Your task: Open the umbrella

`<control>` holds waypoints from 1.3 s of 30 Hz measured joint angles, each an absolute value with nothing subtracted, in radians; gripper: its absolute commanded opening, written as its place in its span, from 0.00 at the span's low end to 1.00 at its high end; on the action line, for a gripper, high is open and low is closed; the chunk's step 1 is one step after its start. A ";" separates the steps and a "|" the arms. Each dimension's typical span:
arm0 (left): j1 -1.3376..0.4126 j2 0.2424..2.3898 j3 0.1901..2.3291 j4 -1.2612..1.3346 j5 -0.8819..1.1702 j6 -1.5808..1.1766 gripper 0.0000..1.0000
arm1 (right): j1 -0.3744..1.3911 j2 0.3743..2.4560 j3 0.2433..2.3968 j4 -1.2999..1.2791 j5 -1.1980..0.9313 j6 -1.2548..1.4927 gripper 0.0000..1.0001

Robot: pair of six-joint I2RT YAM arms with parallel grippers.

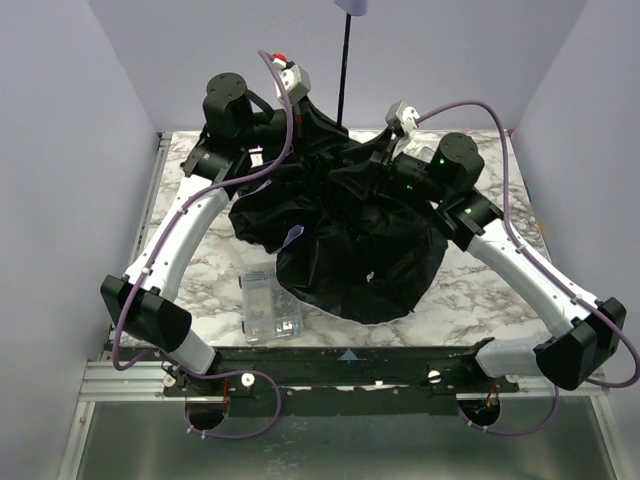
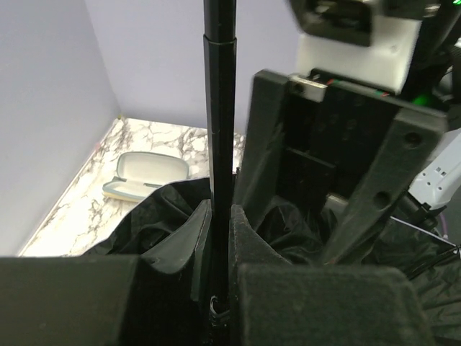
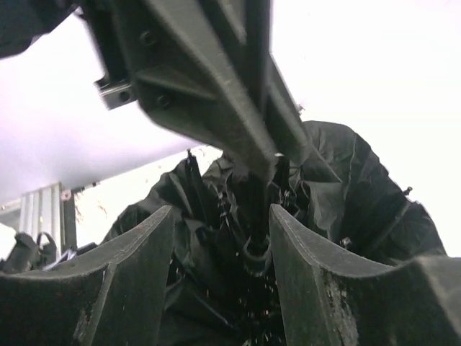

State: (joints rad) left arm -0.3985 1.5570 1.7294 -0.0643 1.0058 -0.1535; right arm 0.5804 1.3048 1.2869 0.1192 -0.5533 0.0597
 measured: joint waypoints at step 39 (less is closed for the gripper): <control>-0.556 1.403 1.595 -0.432 0.562 0.284 0.30 | 0.587 1.394 1.256 0.292 -0.352 0.158 0.00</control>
State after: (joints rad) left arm -0.5560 1.4033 1.5948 -0.4316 0.5625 0.2840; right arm 0.5869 1.3937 1.2564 0.2920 -0.3523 0.1577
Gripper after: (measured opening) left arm 0.353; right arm 0.077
